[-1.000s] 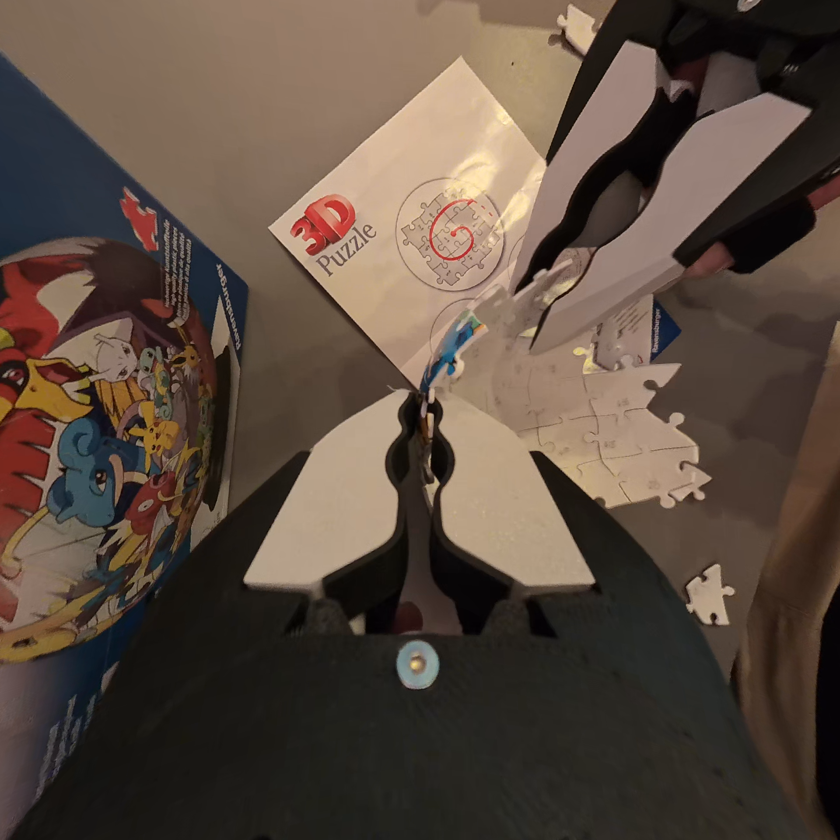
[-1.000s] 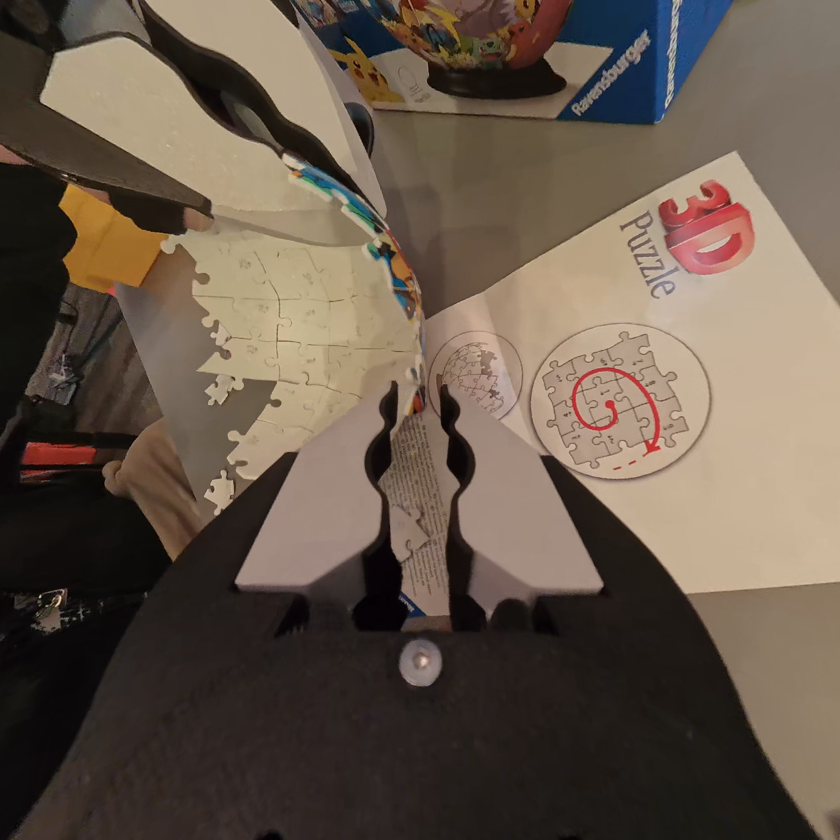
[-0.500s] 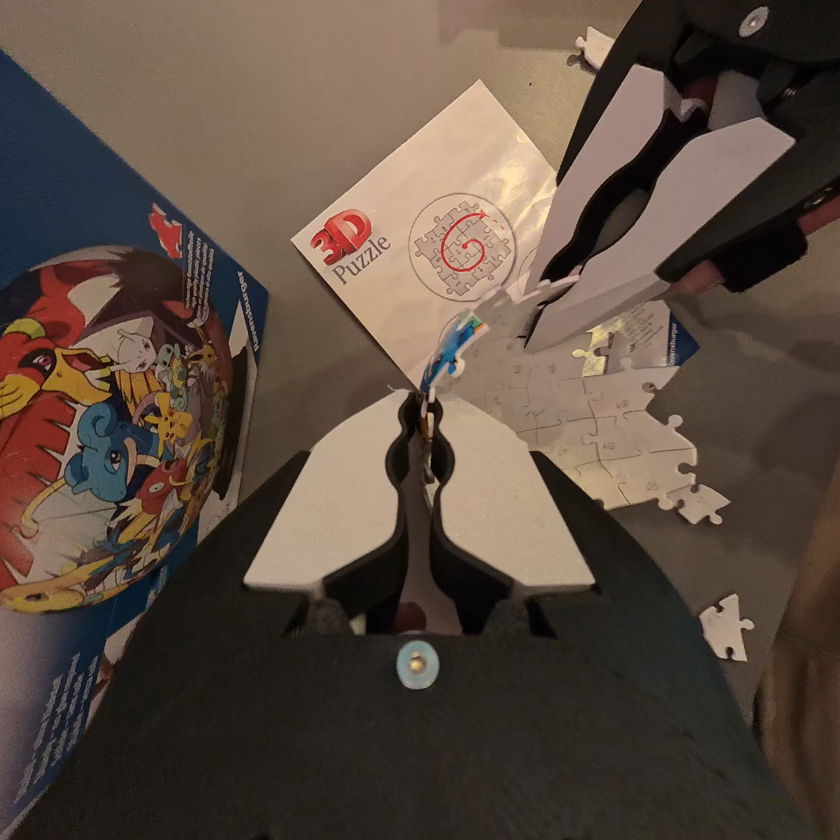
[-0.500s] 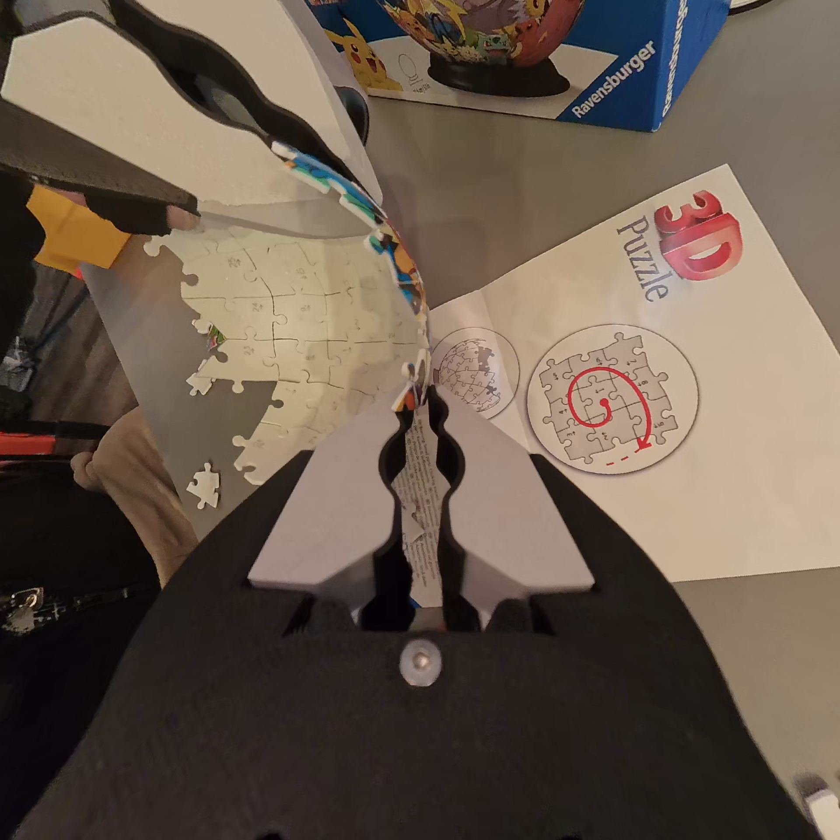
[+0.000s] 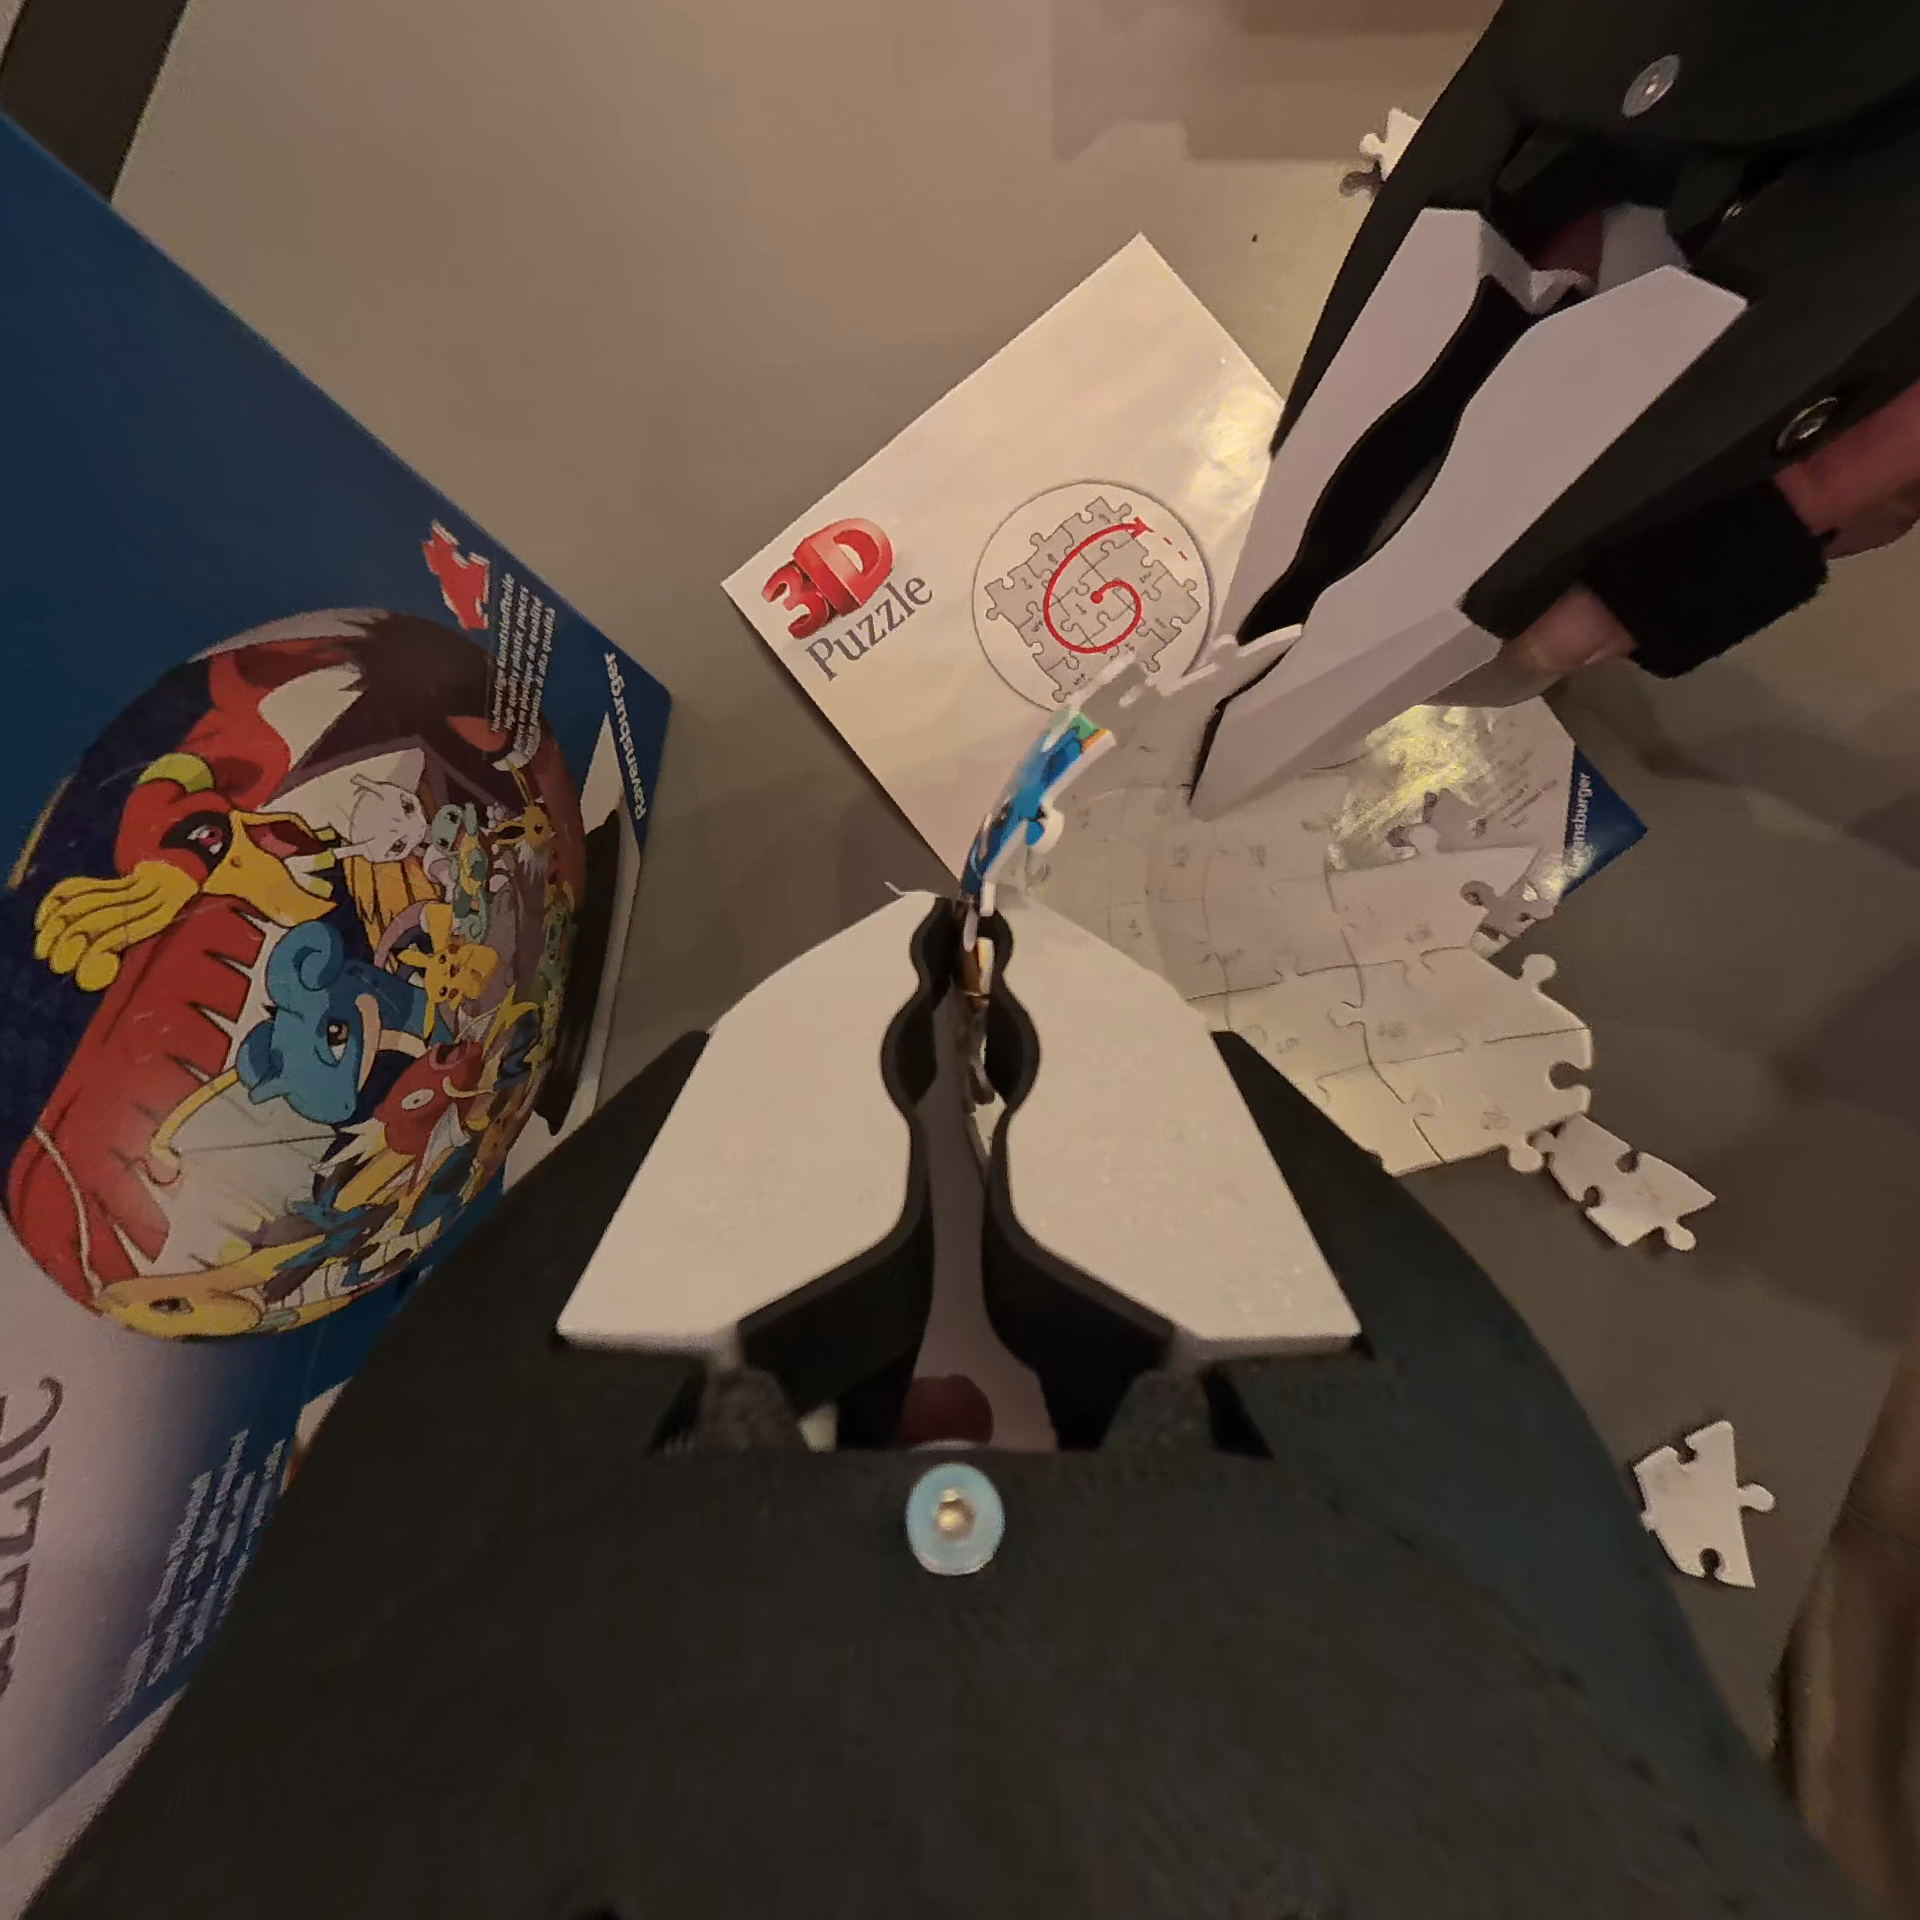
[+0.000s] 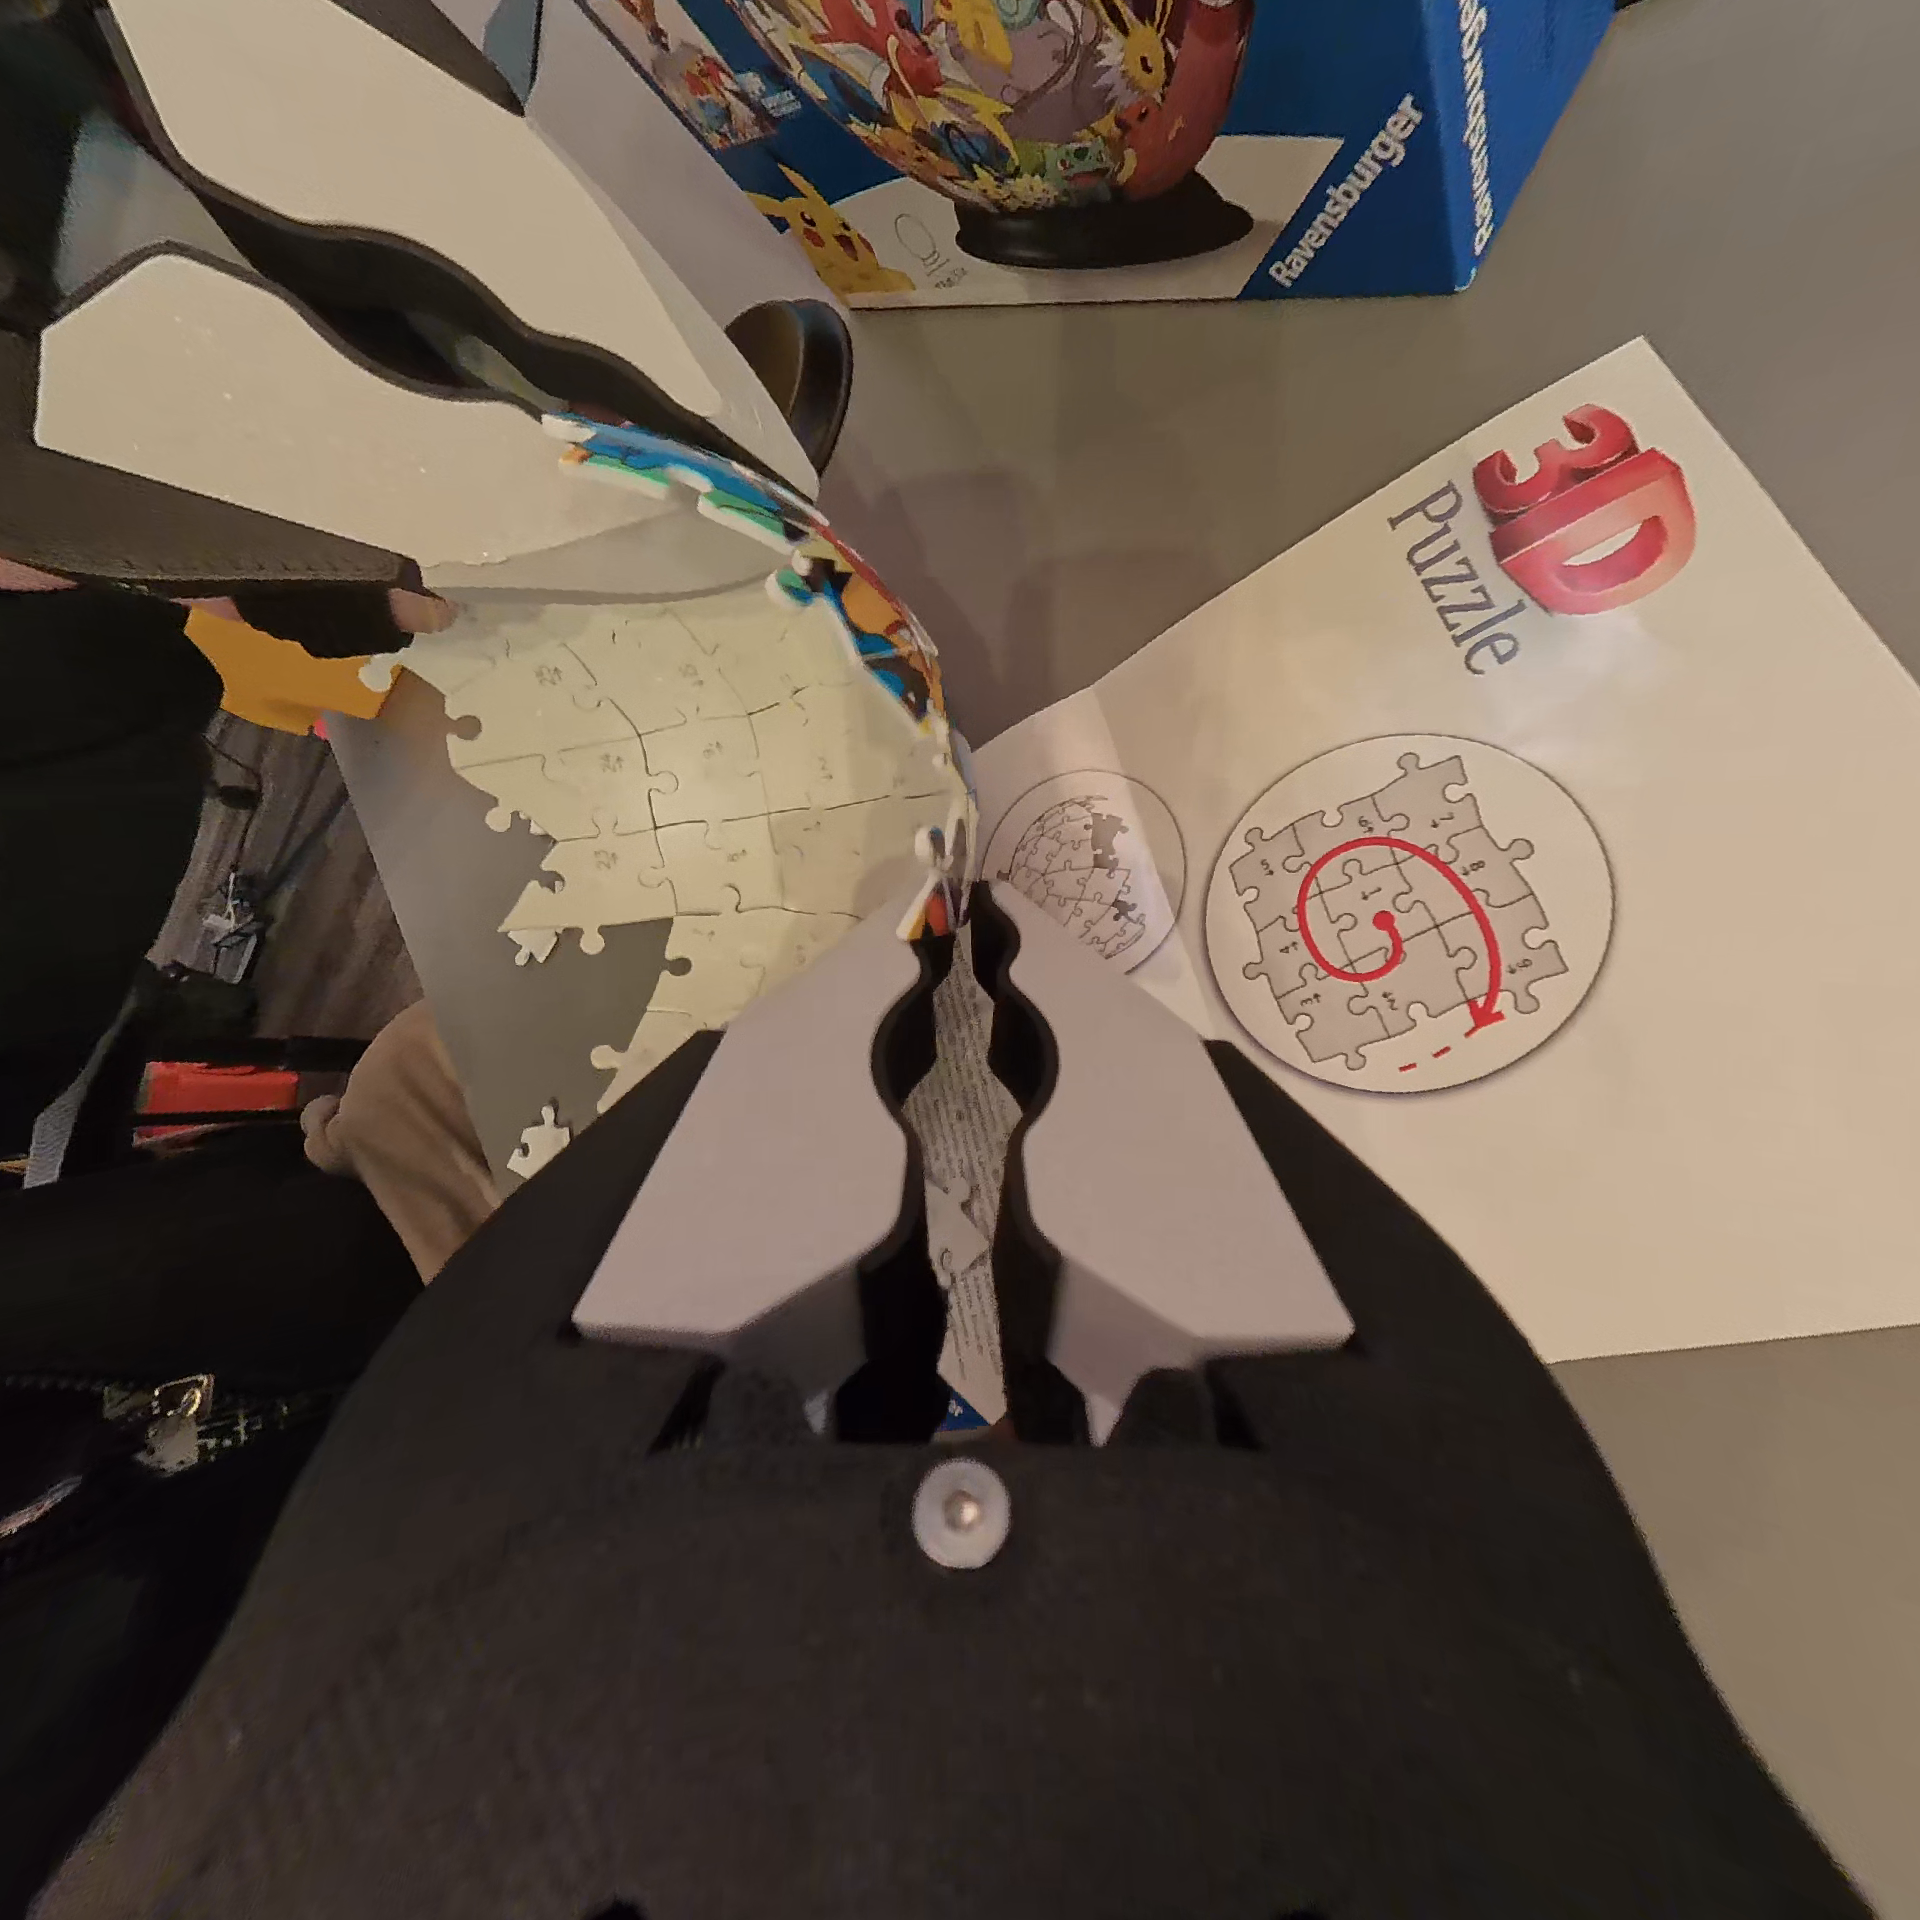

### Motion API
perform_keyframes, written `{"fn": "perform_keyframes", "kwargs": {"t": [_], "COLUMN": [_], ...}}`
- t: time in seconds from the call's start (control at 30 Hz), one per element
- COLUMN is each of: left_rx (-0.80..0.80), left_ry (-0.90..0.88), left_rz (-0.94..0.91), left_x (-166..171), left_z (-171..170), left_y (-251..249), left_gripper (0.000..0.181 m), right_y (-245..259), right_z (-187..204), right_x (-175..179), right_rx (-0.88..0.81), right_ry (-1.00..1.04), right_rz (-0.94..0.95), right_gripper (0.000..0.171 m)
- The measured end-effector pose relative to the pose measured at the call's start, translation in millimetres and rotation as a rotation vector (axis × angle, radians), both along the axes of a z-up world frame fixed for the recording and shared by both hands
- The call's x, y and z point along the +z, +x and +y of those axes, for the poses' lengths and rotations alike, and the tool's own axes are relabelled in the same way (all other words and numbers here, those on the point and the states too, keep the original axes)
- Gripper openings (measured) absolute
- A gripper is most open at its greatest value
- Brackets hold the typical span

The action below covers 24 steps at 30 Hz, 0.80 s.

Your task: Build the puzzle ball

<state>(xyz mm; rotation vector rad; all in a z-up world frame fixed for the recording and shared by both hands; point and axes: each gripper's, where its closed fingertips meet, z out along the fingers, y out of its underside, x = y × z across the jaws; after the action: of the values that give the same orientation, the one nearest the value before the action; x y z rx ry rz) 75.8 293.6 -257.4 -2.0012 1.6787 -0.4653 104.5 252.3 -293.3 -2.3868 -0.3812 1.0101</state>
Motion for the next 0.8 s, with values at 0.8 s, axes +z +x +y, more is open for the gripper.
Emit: {"fn": "perform_keyframes", "kwargs": {"t": [0.8], "left_rx": [0.057], "left_ry": [0.050], "left_rz": [-0.048], "left_x": [7], "left_z": [2], "left_y": [1], "left_gripper": [0.003], "right_y": [5], "right_z": [5], "right_x": [7], "right_rx": [-0.019], "right_ry": [0.093], "right_rz": [-0.079], "right_gripper": [0.009]}}
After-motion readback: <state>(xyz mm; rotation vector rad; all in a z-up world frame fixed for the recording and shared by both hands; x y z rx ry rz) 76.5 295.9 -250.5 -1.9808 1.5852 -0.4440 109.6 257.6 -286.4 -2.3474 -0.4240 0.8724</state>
